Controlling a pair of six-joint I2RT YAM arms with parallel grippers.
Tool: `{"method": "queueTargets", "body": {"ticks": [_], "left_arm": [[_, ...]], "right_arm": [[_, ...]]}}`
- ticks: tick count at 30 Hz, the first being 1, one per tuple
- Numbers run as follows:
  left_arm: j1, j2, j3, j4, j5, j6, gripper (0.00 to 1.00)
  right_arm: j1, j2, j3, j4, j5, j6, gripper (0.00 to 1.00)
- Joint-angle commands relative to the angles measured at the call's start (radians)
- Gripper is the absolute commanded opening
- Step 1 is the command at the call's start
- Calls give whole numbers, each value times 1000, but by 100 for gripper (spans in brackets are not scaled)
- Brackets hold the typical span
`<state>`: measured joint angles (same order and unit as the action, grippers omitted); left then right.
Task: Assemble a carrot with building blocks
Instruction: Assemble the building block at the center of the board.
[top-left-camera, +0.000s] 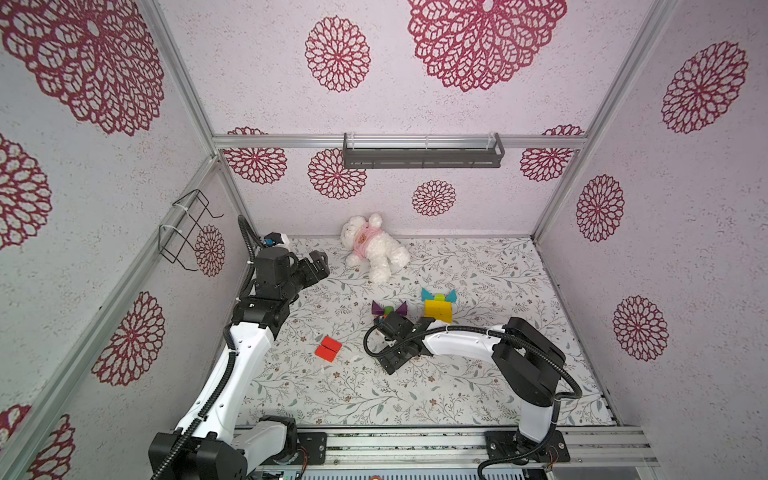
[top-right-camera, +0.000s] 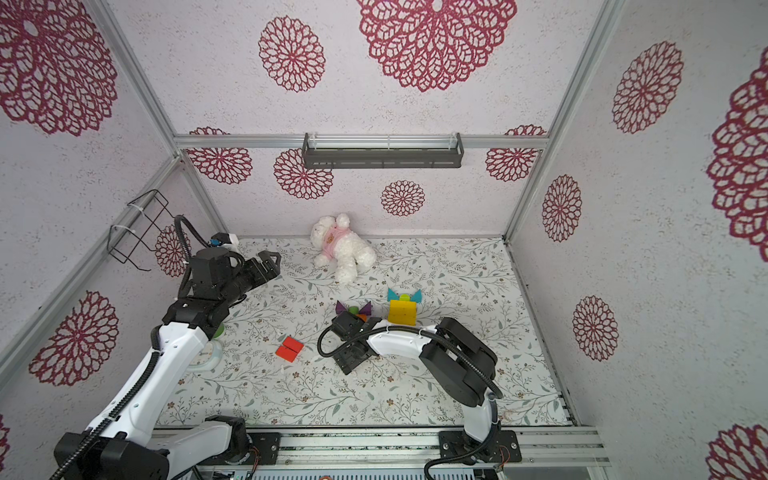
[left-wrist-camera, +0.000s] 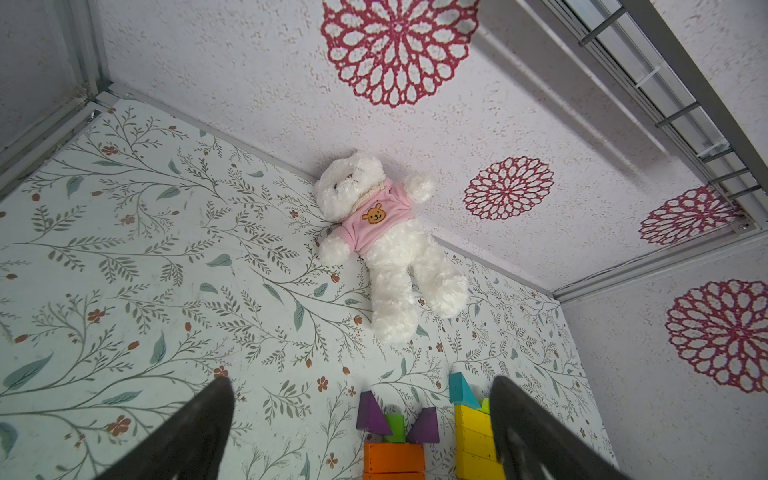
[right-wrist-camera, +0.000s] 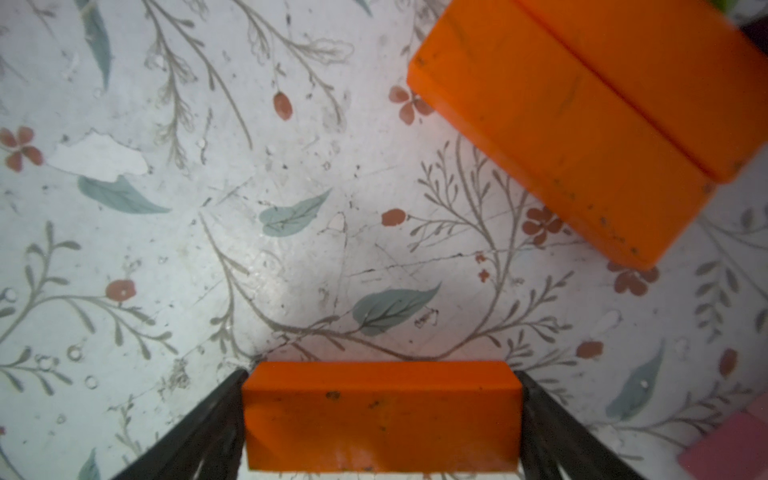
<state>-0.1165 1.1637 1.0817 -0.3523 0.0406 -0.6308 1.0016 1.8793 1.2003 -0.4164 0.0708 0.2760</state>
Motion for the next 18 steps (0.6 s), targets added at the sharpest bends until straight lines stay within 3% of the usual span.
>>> {"method": "queueTargets", "body": {"ticks": [1,7,18], "left_arm": [[9,-13,13,33,9,-18,97],[11,-19,9,35,25,-36,97],[8,-23,-8,61,66,-66,98]], "right_arm": [[4,-27,26,-3,25,81,87],[2,38,154,-85,141,305,88],[-9,114,222,-97,160,456,88]]}}
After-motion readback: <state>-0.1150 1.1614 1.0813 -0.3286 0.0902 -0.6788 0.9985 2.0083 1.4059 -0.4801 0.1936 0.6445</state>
